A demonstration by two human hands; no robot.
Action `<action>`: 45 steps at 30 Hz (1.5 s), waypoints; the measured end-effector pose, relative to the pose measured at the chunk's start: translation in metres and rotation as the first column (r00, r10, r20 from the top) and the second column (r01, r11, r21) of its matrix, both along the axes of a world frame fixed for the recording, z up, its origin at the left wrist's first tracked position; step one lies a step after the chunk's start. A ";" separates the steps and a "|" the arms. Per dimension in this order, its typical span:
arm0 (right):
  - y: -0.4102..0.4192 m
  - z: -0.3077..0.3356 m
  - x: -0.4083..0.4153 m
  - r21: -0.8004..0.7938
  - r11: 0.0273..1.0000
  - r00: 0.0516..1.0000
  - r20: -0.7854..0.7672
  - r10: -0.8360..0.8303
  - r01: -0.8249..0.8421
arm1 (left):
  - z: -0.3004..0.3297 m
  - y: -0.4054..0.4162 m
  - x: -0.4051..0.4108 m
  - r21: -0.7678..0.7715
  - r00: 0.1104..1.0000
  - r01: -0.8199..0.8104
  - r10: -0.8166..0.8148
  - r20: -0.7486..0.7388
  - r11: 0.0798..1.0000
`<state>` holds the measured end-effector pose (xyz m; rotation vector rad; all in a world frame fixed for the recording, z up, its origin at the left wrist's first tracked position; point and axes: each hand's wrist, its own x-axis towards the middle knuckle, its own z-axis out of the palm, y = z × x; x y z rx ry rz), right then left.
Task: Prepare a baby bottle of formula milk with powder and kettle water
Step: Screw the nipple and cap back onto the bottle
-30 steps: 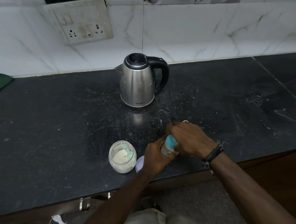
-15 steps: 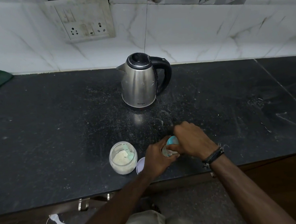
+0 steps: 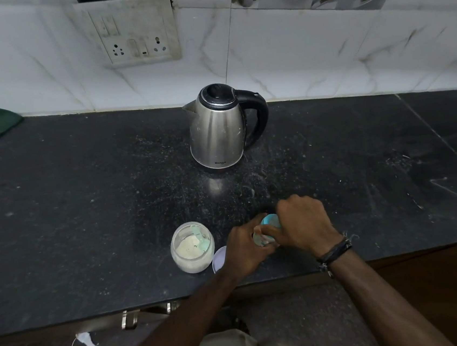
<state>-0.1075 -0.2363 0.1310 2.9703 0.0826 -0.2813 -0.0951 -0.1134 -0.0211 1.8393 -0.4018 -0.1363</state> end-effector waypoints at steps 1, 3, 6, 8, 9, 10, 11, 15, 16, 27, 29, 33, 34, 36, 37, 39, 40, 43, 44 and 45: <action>-0.001 0.000 0.000 -0.032 0.999 1.000 0.009 -0.014 0.015 | 0.000 0.000 0.000 0.000 1.000 -0.006 0.006 0.008 1.000; -0.006 0.003 0.001 0.008 0.998 0.998 -0.032 -0.060 0.061 | 0.002 0.001 0.001 -0.012 1.000 0.001 -0.001 0.004 1.000; -0.015 0.006 0.004 0.150 0.988 0.991 -0.137 0.002 0.019 | 0.001 0.001 0.001 -0.034 1.000 0.002 -0.003 -0.003 0.999; -0.014 0.004 0.004 0.196 0.979 0.988 -0.132 0.077 -0.050 | 0.000 0.001 0.001 -0.040 1.000 -0.008 0.007 -0.015 0.999; -0.012 0.003 0.004 0.199 0.978 0.990 -0.114 0.078 -0.054 | 0.001 0.001 0.001 -0.036 1.000 -0.001 0.000 -0.022 0.999; -0.011 0.002 0.003 0.196 0.979 0.994 -0.086 0.067 -0.049 | 0.000 0.001 0.000 -0.028 1.000 0.006 -0.007 -0.023 1.000; -0.010 0.001 0.003 0.189 0.981 0.997 -0.063 0.051 -0.038 | 0.001 0.002 0.000 -0.019 1.000 0.010 -0.010 -0.021 1.000; -0.004 -0.001 0.003 0.171 0.985 1.000 0.024 -0.008 0.004 | 0.004 0.002 0.001 0.010 0.999 0.032 -0.032 -0.018 0.999; -0.003 -0.002 0.003 0.164 0.986 0.999 0.040 -0.013 0.006 | 0.004 0.002 0.001 0.014 0.999 0.035 -0.035 -0.012 0.999; -0.020 -0.014 -0.004 0.197 0.980 0.998 0.057 0.013 -0.024 | 0.005 0.002 0.000 -0.019 0.999 0.032 -0.032 0.013 0.999; -0.027 -0.017 -0.003 0.321 0.944 0.997 0.005 0.078 -0.076 | 0.005 0.002 0.001 -0.029 0.999 0.038 -0.038 0.000 0.999; -0.026 -0.027 -0.001 0.385 0.919 0.995 0.085 0.048 -0.078 | 0.007 0.003 -0.001 -0.011 1.000 0.024 -0.024 -0.004 1.000; -0.026 -0.029 -0.001 0.407 0.912 0.996 0.093 0.016 -0.053 | 0.008 0.003 -0.001 -0.007 0.999 0.032 -0.032 -0.006 0.999; -0.022 -0.034 -0.001 0.442 0.897 0.993 0.099 -0.059 0.009 | 0.009 0.004 -0.002 0.016 0.999 0.046 -0.046 -0.003 0.999; -0.020 -0.036 -0.002 0.455 0.890 0.989 0.117 -0.095 0.032 | 0.009 0.004 -0.003 0.024 0.999 0.043 -0.043 0.000 0.999; -0.015 -0.045 -0.006 0.476 0.876 0.970 0.169 -0.173 0.073 | 0.008 0.003 -0.005 0.036 1.000 0.027 -0.027 0.006 0.999; -0.012 -0.049 -0.008 0.490 0.866 0.958 0.186 -0.219 0.102 | 0.007 0.003 -0.006 0.036 1.000 0.013 -0.013 0.012 0.999; 0.000 -0.054 -0.014 0.520 0.817 0.904 0.179 -0.387 0.247 | 0.003 -0.001 -0.009 0.012 0.999 -0.038 0.038 0.006 0.999; 0.003 -0.055 -0.014 0.520 0.804 0.883 0.181 -0.434 0.289 | 0.001 -0.002 -0.010 0.007 0.998 -0.056 0.056 0.003 0.998; 0.007 -0.055 -0.014 0.513 0.794 0.865 0.179 -0.469 0.324 | 0.001 -0.003 -0.010 0.002 0.998 -0.069 0.069 0.005 0.998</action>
